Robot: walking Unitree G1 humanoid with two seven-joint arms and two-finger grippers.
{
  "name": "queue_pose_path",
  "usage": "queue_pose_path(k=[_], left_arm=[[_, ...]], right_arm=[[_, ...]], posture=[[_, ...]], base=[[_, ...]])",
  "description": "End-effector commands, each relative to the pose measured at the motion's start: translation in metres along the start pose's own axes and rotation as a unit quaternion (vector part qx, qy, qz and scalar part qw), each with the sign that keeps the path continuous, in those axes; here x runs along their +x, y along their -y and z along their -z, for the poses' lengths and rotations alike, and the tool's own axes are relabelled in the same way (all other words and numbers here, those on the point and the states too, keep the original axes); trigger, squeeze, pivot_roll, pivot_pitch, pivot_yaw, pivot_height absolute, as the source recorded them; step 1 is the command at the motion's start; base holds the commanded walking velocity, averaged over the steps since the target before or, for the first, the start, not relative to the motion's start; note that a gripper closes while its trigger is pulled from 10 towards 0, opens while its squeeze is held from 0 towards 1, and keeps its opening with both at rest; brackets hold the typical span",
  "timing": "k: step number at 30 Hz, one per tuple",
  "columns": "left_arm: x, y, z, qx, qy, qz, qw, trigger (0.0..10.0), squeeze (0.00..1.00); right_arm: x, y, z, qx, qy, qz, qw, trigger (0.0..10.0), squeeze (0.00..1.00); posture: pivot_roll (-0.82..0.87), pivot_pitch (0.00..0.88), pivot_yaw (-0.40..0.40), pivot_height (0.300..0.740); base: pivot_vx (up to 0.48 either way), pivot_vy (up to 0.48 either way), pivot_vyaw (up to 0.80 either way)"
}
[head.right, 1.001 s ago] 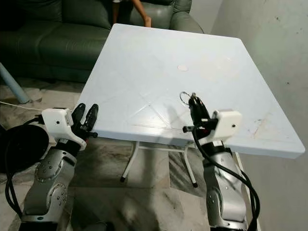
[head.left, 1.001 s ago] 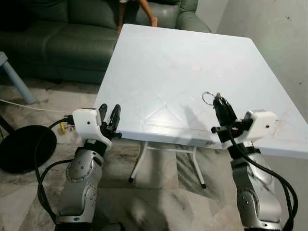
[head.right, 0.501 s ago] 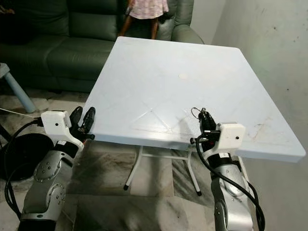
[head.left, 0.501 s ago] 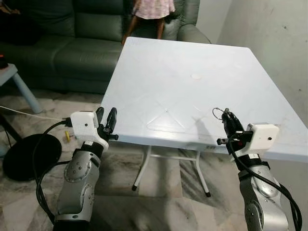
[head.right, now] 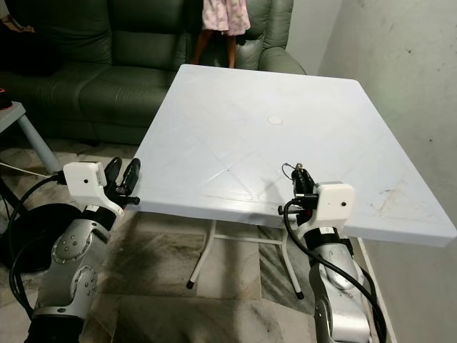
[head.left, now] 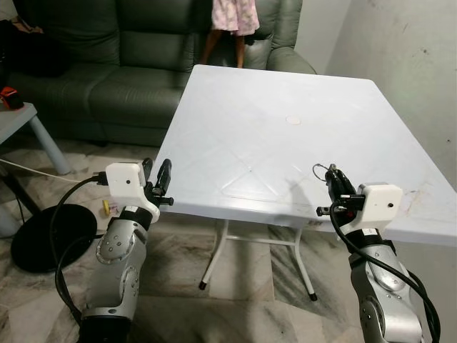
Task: Hang keys on a hook
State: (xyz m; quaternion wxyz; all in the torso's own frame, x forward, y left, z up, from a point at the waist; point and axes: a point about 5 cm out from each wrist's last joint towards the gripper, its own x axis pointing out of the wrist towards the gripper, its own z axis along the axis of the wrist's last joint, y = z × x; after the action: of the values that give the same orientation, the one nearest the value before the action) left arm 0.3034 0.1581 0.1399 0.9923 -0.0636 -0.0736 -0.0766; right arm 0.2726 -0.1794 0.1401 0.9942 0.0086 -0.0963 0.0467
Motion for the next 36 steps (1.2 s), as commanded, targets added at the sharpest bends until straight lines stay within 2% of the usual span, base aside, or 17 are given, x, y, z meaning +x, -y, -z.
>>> queue_pose_path(k=[1,9,26,36], left_arm=[[0.002,0.0,0.0,0.008,-0.001,0.003,1.0,10.0,0.0],[0.006,0.0,0.001,0.002,-0.003,0.001,1.0,10.0,0.0],[0.015,-0.005,0.0,-0.008,0.001,-0.014,1.0,10.0,0.0],[0.014,-0.003,0.002,-0.017,-0.004,-0.017,1.0,10.0,0.0]], right_arm=[[0.003,0.0,0.0,-0.002,-0.006,0.003,1.0,10.0,0.0],[0.009,0.001,0.001,0.007,-0.02,0.016,1.0,10.0,0.0],[0.021,0.006,-0.007,-0.004,-0.012,0.025,1.0,10.0,0.0],[0.019,0.007,-0.009,0.001,-0.001,0.024,1.0,10.0,0.0]], posture=[[0.11,0.0,-0.045,0.736],[0.1,0.0,-0.04,0.736],[0.09,0.0,-0.045,0.736],[0.1,0.0,-0.048,0.736]], base=[[0.0,0.0,0.0],[0.0,0.0,-0.19],[0.0,0.0,-0.69],[0.0,0.0,0.0]])
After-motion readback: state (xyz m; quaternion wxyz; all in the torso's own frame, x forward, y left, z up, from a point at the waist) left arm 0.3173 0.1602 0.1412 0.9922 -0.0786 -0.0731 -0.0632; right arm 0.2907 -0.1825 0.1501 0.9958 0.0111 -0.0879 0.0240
